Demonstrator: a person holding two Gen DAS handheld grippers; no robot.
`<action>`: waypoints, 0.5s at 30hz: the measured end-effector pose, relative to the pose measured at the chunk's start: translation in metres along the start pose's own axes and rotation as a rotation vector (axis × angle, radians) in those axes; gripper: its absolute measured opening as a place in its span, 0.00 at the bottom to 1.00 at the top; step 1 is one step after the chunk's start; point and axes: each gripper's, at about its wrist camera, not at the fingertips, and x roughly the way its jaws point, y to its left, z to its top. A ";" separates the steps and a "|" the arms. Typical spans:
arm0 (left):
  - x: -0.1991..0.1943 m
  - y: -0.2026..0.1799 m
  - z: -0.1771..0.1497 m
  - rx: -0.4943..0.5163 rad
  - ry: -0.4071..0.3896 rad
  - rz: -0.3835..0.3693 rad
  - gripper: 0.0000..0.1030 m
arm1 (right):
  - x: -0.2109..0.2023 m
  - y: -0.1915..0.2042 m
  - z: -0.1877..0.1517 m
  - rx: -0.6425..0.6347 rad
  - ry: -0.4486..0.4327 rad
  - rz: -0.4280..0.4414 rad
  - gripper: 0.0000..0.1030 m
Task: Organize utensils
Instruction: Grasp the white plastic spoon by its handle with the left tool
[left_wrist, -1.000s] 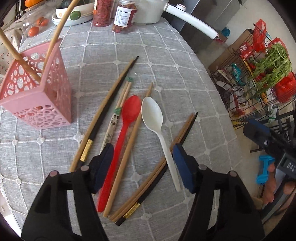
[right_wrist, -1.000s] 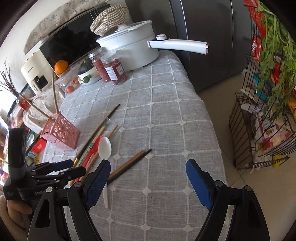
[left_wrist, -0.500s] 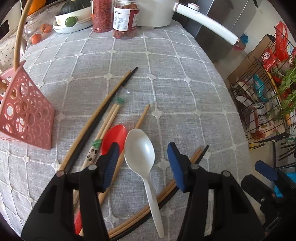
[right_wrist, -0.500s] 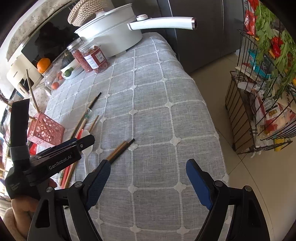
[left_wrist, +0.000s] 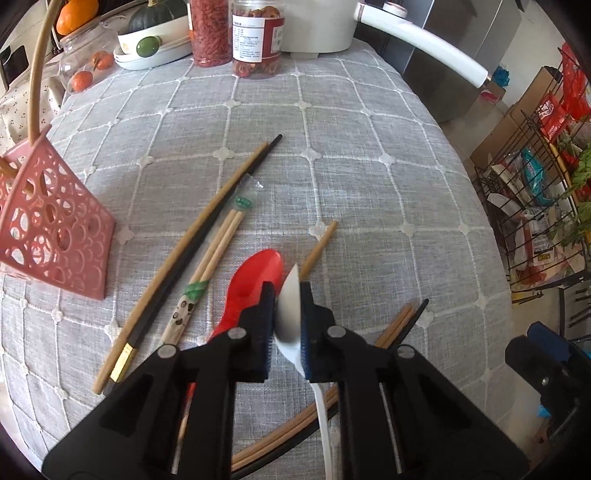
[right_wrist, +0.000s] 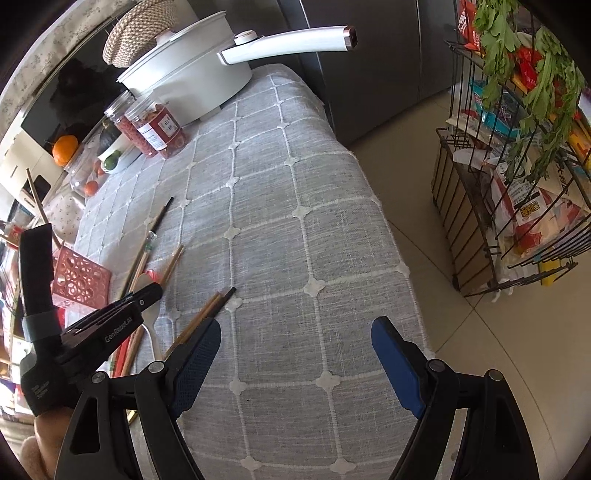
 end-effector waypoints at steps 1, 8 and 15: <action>-0.004 0.001 0.000 0.007 -0.009 -0.007 0.13 | 0.000 0.000 0.001 0.001 -0.001 -0.003 0.82; -0.043 0.010 -0.002 0.062 -0.096 -0.041 0.13 | 0.004 0.009 0.005 0.012 0.006 0.000 0.82; -0.087 0.035 -0.003 0.091 -0.210 -0.061 0.13 | 0.017 0.029 0.007 0.035 0.042 0.028 0.82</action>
